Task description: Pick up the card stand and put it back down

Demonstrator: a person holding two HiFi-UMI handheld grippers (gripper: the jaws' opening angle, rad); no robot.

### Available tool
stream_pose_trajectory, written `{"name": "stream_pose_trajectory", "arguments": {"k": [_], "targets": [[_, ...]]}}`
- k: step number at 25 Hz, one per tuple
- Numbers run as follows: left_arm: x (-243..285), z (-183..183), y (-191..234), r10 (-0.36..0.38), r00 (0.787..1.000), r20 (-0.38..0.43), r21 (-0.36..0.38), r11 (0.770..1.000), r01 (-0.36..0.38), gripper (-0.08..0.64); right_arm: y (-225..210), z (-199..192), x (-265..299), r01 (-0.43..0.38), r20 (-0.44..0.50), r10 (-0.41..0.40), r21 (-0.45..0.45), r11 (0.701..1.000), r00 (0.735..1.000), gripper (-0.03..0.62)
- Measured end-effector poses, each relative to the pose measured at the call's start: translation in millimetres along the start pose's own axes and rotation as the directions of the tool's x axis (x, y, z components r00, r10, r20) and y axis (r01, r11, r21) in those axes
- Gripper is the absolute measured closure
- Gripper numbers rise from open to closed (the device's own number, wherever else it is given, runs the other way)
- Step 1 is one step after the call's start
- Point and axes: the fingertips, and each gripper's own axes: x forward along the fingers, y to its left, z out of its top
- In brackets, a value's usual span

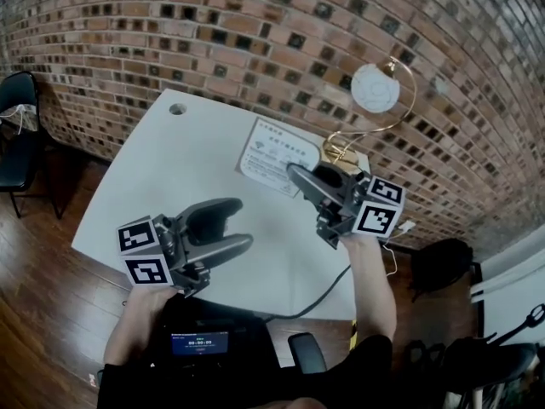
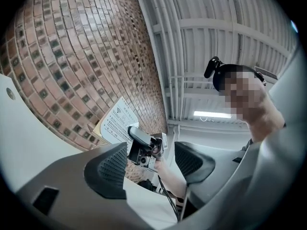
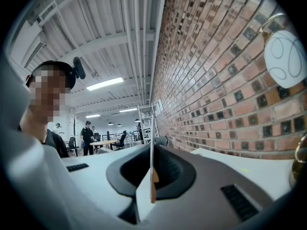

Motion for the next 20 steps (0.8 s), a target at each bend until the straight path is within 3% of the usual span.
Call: {"name": "stream_pose_trajectory", "arguments": {"k": [8,20], "targets": [[21.9,-1.1,28.4,-0.029,0.997,-0.069,-0.014,1.0,0.028,0.259,-43.9,-0.9,-11.2,0.007,0.03,-0.008,0.051,0.999,1.0,0.565],[51.0,-3.9,75.0,-0.076,0.985,-0.156,-0.037,0.997,0.071,0.259,-114.2,13.5,-21.3,0.046,0.046,-0.047,0.021,0.999,0.998,0.565]]}}
